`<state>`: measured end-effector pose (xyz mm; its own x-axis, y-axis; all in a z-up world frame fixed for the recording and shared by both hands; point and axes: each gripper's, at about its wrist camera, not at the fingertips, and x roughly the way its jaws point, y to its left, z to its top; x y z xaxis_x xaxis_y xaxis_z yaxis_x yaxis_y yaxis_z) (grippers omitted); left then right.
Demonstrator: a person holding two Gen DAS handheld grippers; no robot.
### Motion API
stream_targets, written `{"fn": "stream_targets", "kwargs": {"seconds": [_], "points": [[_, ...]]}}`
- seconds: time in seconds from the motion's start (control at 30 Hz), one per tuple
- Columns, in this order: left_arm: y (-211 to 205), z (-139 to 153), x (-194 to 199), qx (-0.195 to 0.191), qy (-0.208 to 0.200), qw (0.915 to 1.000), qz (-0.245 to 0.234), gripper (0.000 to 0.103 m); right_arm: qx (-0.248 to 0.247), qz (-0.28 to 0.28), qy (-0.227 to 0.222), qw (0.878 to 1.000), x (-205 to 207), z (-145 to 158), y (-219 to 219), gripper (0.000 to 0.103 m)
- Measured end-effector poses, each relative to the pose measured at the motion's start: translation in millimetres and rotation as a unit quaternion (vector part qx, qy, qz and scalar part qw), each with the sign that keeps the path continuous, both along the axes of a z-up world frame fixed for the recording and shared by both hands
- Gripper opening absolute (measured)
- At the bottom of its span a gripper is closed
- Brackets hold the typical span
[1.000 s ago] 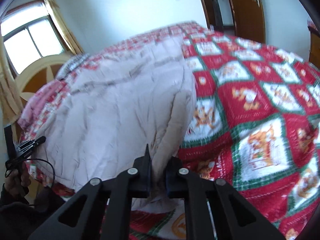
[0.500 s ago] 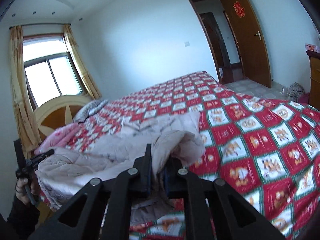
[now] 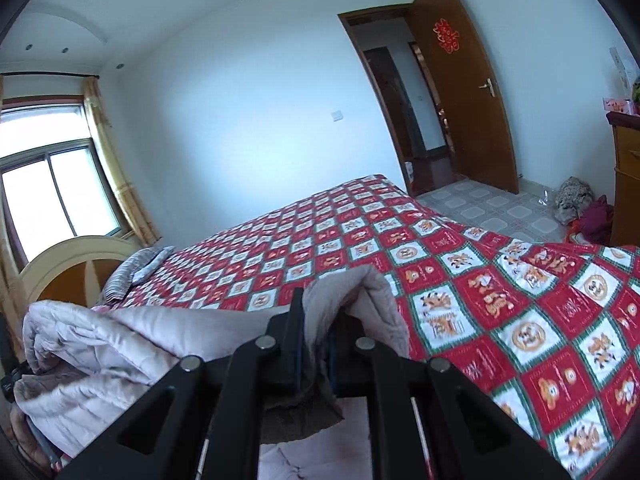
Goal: Fold large clothes
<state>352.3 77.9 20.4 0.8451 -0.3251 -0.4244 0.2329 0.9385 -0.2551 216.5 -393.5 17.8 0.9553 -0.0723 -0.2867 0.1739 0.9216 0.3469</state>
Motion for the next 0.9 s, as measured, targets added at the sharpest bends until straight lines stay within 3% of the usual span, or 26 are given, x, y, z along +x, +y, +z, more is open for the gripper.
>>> {"fn": "stream_targets", "kwargs": {"seconds": [0.07,0.1,0.13,0.17,0.23,0.27,0.33,0.47,0.6,0.67,0.7,0.73,0.77,0.83,0.9], "points": [[10,11,8,-0.002,-0.023,0.9988,0.043,0.068,0.005,-0.01,0.004,1.0,14,1,-7,0.011],[15,17,6,-0.003,-0.044,0.997,0.063,0.093,0.009,-0.011,0.008,1.0,23,1,-12,0.011],[22,23,2,-0.016,-0.077,0.9939,0.077,0.102,0.011,-0.009,0.012,1.0,30,-1,-12,0.011],[22,24,2,-0.026,-0.1,0.9917,0.077,0.102,0.011,-0.006,0.017,1.0,40,-3,-11,0.011],[4,20,16,0.014,-0.087,0.9929,0.08,0.102,0.002,-0.012,0.029,1.0,64,-10,-8,0.011],[-10,14,23,0.049,-0.083,0.9903,0.101,0.102,-0.003,-0.018,0.034,0.999,77,-14,-5,0.011],[-23,0,30,0.077,-0.081,0.983,0.146,0.102,-0.007,-0.032,0.047,0.998,103,-24,-1,0.011],[-46,-34,30,0.097,-0.088,0.9699,0.205,0.102,-0.015,-0.048,0.07,0.996,143,-39,3,0.011],[-82,-64,49,0.145,-0.085,0.9664,0.195,0.102,-0.038,-0.061,0.081,0.994,178,-49,6,0.012],[-98,-83,68,0.18,-0.074,0.9607,0.199,0.102,-0.04,-0.07,0.086,0.993,191,-57,4,0.015],[-99,-87,77,0.189,-0.07,0.9581,0.203,0.102,-0.041,-0.075,0.088,0.992,195,-61,3,0.025],[-104,-94,84,0.201,-0.065,0.9559,0.205,0.102,-0.039,-0.081,0.088,0.992,195,-64,4,0.044],[-107,-100,91,0.21,-0.06,0.9533,0.208,0.102,-0.033,-0.079,0.081,0.993,192,-66,6,0.053],[-113,-110,100,0.223,-0.056,0.948,0.22,0.102,-0.045,-0.079,0.062,0.994,183,-68,15,0.094],[-118,-116,109,0.239,-0.052,0.9424,0.229,0.102,-0.093,-0.096,0.032,0.991,170,-67,37,0.101]]}}
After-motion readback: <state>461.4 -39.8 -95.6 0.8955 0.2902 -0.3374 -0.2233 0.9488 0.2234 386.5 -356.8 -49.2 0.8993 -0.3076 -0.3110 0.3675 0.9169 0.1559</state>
